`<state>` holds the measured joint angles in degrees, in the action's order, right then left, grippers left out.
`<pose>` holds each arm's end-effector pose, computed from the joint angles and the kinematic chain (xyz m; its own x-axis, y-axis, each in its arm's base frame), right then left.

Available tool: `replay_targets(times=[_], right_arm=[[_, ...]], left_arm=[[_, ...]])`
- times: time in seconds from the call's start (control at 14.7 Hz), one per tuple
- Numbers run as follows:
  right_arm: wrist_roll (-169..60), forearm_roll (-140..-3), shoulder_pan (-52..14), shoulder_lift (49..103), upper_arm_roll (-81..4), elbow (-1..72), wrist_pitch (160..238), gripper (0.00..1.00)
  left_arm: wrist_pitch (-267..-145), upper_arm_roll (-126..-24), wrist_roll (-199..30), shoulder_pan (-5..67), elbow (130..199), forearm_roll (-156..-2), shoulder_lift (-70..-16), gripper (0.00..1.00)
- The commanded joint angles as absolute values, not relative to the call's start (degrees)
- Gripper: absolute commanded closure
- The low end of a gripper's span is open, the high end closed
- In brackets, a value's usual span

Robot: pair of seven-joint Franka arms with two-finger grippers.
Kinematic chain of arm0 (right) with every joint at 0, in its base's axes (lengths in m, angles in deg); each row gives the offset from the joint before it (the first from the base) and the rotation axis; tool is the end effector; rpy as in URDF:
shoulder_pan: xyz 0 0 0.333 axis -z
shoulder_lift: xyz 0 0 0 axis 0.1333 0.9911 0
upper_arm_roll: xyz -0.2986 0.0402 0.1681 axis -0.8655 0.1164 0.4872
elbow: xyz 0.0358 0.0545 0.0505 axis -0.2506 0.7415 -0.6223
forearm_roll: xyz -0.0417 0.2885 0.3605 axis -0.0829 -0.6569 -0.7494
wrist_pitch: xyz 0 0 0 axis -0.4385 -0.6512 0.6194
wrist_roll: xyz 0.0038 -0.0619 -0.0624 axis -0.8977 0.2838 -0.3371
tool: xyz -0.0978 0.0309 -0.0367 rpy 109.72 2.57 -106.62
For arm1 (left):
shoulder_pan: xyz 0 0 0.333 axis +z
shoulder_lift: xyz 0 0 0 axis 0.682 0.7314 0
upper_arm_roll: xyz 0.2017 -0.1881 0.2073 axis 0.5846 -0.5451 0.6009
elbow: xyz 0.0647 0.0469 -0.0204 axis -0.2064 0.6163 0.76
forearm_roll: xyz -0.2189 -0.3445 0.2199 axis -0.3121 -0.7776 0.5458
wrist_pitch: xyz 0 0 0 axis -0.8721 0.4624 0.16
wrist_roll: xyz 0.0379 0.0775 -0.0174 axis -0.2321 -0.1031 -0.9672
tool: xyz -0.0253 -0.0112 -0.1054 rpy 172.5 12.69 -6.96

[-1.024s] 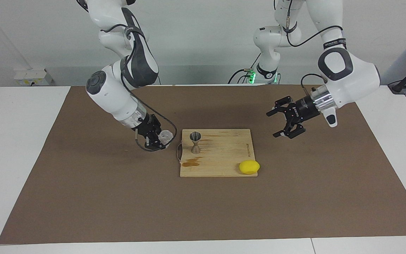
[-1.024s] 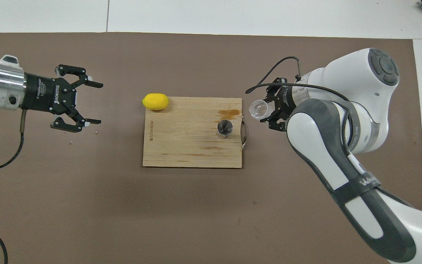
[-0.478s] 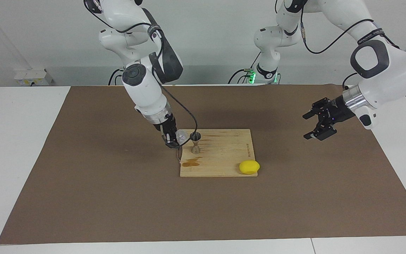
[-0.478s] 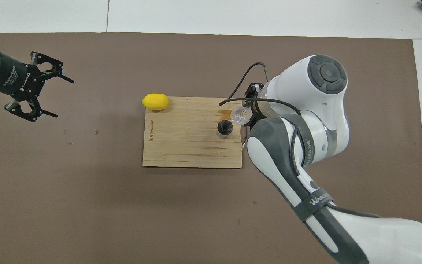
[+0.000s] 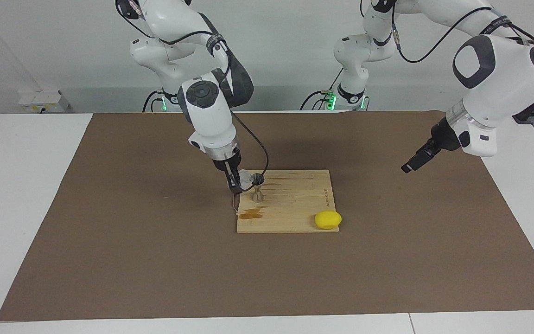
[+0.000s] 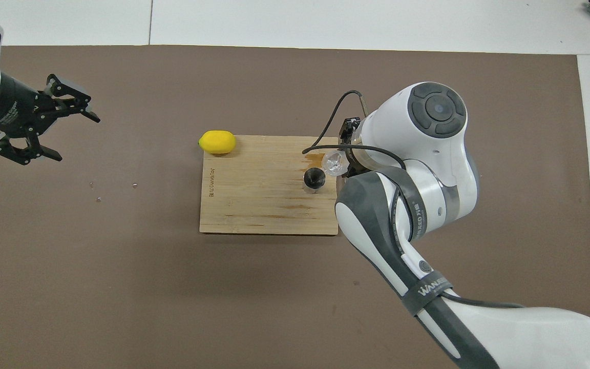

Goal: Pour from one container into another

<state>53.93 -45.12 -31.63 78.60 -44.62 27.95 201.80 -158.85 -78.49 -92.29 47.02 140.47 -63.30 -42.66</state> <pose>0.6639 0.3102 0.4269 0.2223 -0.9707 -0.0917 -0.9729 -0.2147 -0.0862 0.6831 -0.0409 0.5818 0.9259 0.3490 -0.1449 0.3678 -0.9203 0.1334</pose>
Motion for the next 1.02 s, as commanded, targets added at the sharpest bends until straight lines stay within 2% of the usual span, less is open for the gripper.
replay_targets(times=[0.0,0.2,0.68,0.96], right_arm=[[55.7,-40.8,-32.5,79.2,-44.4,26.9,201.7,0.82],[55.7,-39.1,-33.2,79.2,-44.4,26.9,201.6,0.82],[55.7,-35.8,-34.4,79.1,-44.4,27.0,201.4,0.82],[55.7,-34.9,-34.5,79.0,-44.4,27.1,201.1,0.82]], left_arm=[[-162.1,-78.2,-76.3,47.1,150.7,-60.4,-50.9,0.0],[-161.9,-78.1,-69.7,46.3,156.3,-58.3,-56.4,0.0],[-161.5,-78.0,-69.2,47.1,162.0,-58.3,-62.0,0.0],[-165.9,-77.4,-66.4,47.4,160.8,-58.4,-60.8,0.0]])
